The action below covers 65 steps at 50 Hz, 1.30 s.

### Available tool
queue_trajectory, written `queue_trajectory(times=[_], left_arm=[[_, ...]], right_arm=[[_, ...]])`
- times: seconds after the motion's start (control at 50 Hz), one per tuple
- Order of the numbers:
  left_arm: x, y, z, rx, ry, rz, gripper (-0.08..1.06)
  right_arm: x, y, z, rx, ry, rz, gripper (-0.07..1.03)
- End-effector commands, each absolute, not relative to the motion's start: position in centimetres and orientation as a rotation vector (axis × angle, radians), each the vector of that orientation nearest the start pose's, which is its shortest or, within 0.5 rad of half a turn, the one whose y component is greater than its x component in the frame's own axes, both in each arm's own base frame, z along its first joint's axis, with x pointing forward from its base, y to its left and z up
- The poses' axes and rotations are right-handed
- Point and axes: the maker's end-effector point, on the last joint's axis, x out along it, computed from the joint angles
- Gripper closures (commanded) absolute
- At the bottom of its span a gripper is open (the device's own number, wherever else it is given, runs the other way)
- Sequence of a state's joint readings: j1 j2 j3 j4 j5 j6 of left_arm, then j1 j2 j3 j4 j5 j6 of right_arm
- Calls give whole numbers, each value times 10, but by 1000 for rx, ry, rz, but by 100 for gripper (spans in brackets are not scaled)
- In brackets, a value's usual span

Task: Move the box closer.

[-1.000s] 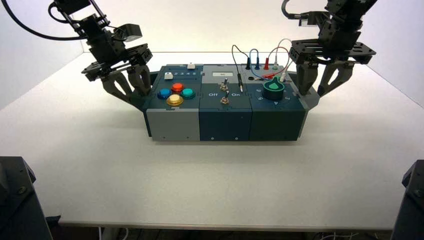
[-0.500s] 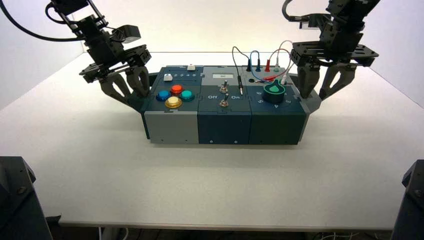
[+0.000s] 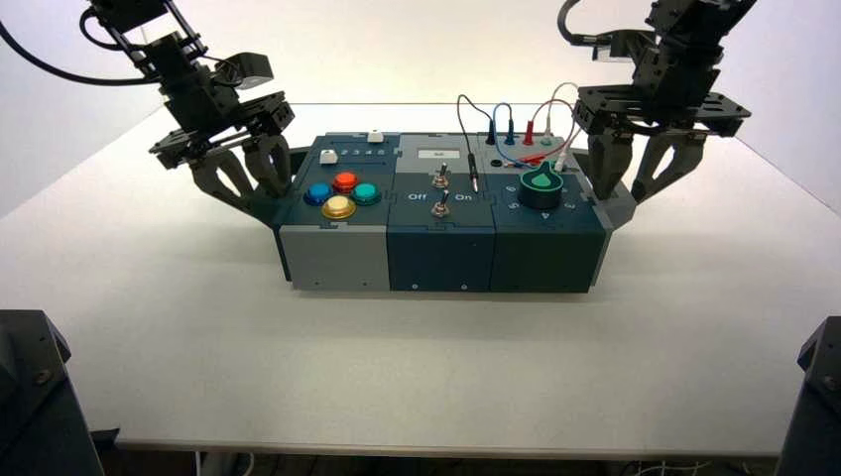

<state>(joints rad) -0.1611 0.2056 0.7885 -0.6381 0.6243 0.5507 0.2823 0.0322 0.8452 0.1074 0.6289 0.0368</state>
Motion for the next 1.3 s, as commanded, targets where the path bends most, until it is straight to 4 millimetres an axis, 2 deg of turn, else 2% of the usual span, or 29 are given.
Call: queue_trajectory(times=[0.02,0.46,0.76,1.02,1.3], left_arm=[[279,-109,-4,-135,1511,-428,38],[302,-108,8,-141,1449,-421,38],[307,-108,11,-141,1436,-420,36],[314,-105,23,-152,1404,-419,36],[324,-103,45,-157,1350,-428,36]], right_arm=[[213,105,3,-144,1623,255,35],[227,105,14,-133,1560,257,35],[239,108,21,-130,1533,259,35],[248,101,30,-125,1508,245,35],[263,91,53,-109,1451,223,35]])
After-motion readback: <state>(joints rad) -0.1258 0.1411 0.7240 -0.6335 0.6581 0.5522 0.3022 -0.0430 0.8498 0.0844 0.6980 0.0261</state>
